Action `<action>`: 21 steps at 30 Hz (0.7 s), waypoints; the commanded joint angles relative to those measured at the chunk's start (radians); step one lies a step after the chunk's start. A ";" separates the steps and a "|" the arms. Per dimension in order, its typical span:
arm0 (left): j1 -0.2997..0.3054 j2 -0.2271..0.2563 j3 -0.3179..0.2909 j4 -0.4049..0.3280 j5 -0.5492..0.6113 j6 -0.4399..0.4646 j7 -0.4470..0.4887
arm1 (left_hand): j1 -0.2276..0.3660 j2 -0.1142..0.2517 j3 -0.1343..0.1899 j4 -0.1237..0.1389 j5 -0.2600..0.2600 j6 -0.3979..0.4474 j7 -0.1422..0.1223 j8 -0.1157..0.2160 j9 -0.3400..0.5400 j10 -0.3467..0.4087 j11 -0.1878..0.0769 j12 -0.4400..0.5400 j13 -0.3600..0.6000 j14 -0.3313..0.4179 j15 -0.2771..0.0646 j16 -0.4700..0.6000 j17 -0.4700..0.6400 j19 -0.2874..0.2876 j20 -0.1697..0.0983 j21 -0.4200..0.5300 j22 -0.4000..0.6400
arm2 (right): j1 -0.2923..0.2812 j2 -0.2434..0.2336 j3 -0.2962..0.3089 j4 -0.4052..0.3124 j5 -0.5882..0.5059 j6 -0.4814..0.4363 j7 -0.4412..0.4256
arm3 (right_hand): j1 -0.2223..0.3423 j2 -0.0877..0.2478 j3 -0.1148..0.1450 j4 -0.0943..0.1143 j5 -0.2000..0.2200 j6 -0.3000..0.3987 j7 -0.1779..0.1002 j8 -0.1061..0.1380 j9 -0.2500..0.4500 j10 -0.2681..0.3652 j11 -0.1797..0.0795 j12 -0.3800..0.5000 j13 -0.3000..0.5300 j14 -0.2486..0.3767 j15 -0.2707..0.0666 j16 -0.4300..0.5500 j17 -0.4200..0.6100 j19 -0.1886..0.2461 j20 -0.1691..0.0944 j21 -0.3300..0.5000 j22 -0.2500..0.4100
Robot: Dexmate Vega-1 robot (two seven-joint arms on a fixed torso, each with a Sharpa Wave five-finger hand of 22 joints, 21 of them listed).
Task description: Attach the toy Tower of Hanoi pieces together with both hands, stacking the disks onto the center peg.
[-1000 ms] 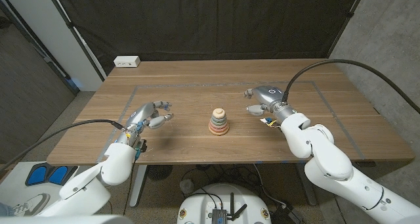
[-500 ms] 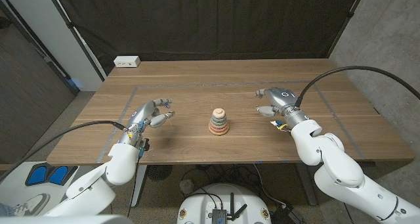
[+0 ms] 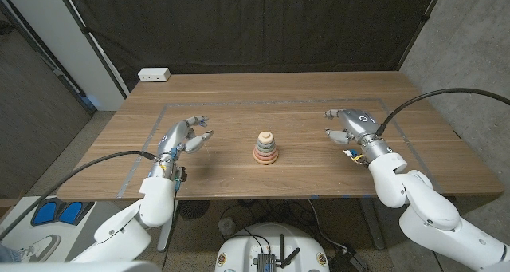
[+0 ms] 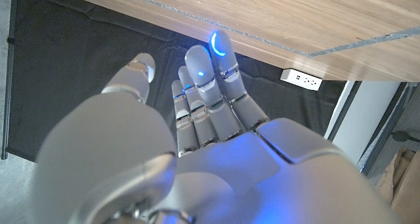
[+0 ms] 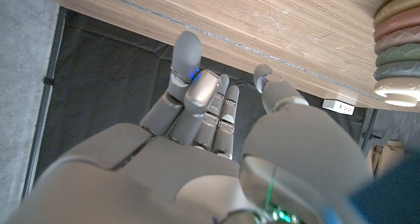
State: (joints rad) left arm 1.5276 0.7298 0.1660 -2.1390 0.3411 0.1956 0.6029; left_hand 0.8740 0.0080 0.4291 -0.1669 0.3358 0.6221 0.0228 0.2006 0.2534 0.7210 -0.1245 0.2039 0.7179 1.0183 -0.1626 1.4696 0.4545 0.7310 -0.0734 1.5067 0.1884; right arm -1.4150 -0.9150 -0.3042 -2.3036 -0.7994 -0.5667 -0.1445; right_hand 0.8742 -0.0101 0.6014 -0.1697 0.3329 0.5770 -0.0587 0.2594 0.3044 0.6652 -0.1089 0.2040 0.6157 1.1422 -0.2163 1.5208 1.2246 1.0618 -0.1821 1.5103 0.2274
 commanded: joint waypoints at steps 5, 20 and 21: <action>-0.047 -0.009 0.095 -0.019 0.064 0.130 0.023 | -0.010 -0.006 0.007 0.003 -0.007 0.004 -0.001 0.008 0.006 -0.002 0.003 -0.002 -0.002 -0.005 -0.056 0.007 -0.001 0.002 -0.130 0.006 0.001 | 0.006 0.027 -0.027 0.062 0.095 -0.054 -0.155 | 0.006 0.003 0.010 0.000 0.007 -0.006 -0.004 0.006 0.003 -0.024 0.005 -0.009 0.001 0.007 -0.001 0.011 0.005 0.009 -0.039 0.007 0.005; -0.031 -0.005 0.078 -0.015 0.027 0.115 0.055 | -0.019 -0.007 0.008 0.004 -0.008 0.006 0.001 0.010 0.009 0.009 0.003 0.000 -0.011 -0.002 -0.056 0.008 -0.001 0.004 -0.131 0.002 -0.002 | 0.010 0.006 -0.019 0.097 0.178 -0.013 -0.260 | 0.008 0.000 0.009 0.001 0.008 0.001 -0.002 0.006 0.001 -0.010 0.003 -0.003 -0.006 0.001 -0.001 0.007 0.003 0.006 -0.038 0.007 0.004; -0.032 -0.008 0.081 -0.013 0.028 0.116 0.060 | -0.020 -0.007 0.008 0.004 -0.008 0.007 0.001 0.010 0.009 0.009 0.002 0.000 -0.011 -0.001 -0.056 0.009 -0.001 0.004 -0.131 0.002 -0.002 | 0.014 0.003 -0.020 0.098 0.179 -0.012 -0.261 | 0.008 0.000 0.009 0.001 0.008 0.001 -0.003 0.006 0.001 -0.009 0.002 -0.002 -0.006 0.001 -0.001 0.007 0.003 0.005 -0.038 0.007 0.004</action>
State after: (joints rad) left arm 1.4924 0.7282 0.2409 -2.1444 0.3753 0.2896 0.6384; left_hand 0.8621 0.0041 0.4319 -0.1642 0.3288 0.6235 0.0214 0.2077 0.2581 0.7254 -0.1200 0.2039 0.7038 1.0180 -0.1628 1.4696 0.4493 0.7310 -0.0734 1.5067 0.1859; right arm -1.4122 -0.8934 -0.3277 -2.2279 -0.6723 -0.5958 -0.3478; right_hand 0.8742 -0.0102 0.6013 -0.1697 0.3367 0.5732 -0.0624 0.2670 0.3042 0.6467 -0.1059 0.1958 0.6068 1.1421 -0.2163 1.5277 1.2248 1.0617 -0.1821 1.5103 0.2292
